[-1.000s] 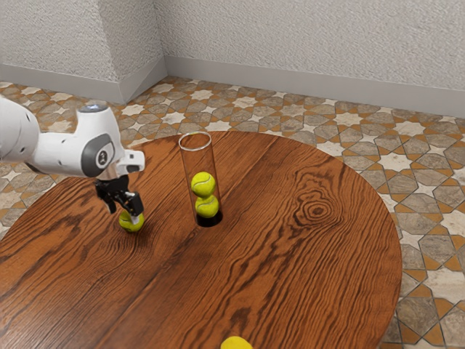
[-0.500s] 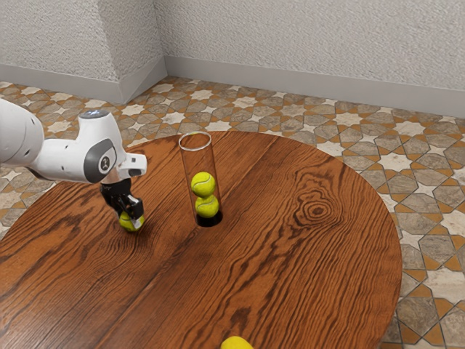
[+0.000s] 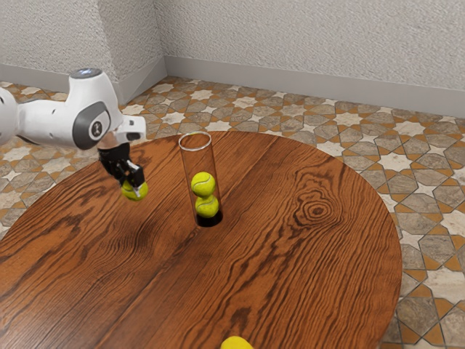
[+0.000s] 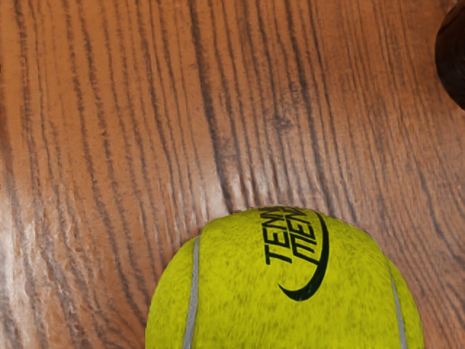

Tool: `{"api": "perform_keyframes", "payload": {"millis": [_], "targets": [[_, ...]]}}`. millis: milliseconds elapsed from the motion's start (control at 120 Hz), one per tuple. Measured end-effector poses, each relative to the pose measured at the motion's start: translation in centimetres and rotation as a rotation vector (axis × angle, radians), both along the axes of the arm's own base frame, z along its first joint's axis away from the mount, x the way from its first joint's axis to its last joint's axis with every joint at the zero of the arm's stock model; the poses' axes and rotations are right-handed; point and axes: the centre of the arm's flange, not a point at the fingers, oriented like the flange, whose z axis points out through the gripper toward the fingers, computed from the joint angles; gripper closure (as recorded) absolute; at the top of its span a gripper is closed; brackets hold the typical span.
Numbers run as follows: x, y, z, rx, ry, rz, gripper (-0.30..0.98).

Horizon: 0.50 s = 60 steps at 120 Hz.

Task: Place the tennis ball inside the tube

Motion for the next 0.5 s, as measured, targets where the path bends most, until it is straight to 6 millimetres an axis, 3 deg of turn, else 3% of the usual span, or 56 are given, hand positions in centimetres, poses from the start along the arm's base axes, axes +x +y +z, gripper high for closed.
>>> {"api": "perform_keyframes", "payload": {"millis": [117,292,500], "targets": [[-0.2,-1.0,2.4,0.002,-0.022,-0.002,0.66],[-1.0,-3.8,8.3,0.002,-0.093,-0.027,0.63],[-1.4,-5.1,11.5,-0.013,-0.134,-0.036,0.58]]}}
